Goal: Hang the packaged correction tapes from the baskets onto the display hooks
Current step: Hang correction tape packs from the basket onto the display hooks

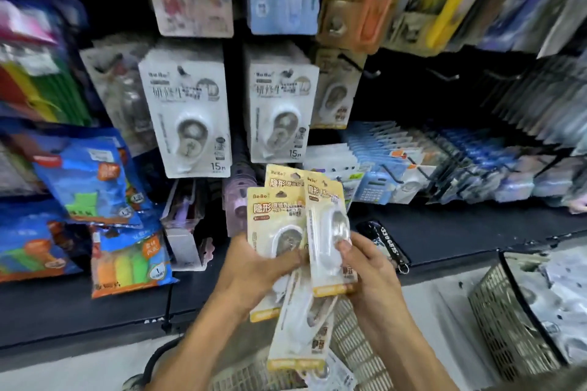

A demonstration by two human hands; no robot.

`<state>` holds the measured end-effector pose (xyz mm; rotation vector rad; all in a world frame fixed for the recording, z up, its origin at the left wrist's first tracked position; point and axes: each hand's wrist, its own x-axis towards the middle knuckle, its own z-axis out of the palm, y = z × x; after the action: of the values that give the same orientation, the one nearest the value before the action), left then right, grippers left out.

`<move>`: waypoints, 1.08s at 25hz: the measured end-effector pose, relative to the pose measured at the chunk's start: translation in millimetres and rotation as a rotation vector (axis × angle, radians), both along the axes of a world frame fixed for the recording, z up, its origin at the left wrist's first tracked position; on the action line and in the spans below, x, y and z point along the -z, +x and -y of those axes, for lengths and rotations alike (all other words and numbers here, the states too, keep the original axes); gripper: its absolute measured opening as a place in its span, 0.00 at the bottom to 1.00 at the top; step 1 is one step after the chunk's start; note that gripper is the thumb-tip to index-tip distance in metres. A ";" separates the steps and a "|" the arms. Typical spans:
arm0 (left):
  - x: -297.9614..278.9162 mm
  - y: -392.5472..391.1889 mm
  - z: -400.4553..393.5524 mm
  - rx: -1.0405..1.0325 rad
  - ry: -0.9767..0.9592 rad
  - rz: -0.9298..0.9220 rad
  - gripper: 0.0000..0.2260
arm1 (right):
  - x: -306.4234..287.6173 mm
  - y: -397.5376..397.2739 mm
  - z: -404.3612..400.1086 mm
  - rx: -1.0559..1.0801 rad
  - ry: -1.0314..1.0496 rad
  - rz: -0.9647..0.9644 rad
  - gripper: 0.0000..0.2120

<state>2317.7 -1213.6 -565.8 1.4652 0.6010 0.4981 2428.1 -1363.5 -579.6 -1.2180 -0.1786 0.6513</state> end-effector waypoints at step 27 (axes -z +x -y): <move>-106.2 24.9 -25.9 -0.184 -0.141 0.398 0.25 | -84.5 7.6 -23.5 -0.335 0.010 0.316 0.25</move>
<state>2342.6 -1187.7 -459.6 1.1401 0.4443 0.8503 2435.7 -1339.9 -495.1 -1.2886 -0.6608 0.7415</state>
